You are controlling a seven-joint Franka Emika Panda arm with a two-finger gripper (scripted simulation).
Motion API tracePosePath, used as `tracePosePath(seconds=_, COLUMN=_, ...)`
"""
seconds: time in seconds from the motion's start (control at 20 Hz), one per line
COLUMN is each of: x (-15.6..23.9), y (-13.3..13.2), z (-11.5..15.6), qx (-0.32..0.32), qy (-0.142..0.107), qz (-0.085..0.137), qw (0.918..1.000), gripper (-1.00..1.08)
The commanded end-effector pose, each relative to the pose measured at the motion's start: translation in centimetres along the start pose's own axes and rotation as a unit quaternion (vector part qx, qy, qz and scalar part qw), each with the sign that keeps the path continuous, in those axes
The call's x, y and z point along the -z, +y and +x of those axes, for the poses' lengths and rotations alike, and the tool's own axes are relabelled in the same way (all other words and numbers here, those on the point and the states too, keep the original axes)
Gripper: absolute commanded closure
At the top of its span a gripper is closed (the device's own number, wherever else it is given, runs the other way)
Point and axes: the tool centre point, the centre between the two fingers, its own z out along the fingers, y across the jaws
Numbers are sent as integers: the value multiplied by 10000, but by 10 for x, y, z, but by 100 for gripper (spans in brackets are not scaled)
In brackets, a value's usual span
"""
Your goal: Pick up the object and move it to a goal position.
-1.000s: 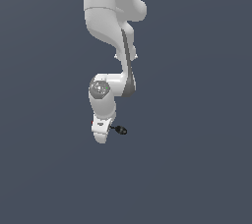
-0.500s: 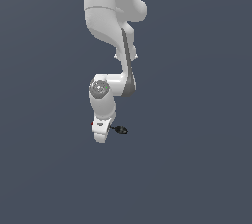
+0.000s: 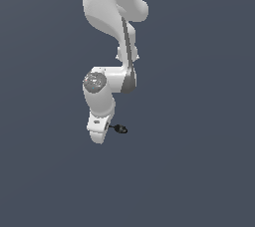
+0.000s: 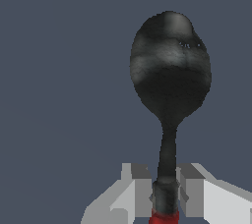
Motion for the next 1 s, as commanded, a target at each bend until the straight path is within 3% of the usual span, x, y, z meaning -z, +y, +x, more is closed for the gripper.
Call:
tracePosePath(seconds=0.0, x=21, y=5, z=-3, qx=2, qy=1, qz=-7, qw=10000, gripper=108)
tracePosePath(seconds=0.95, x=216, y=53, z=-28, qx=2, qy=11, qz=-6, qw=10000, gripper=108)
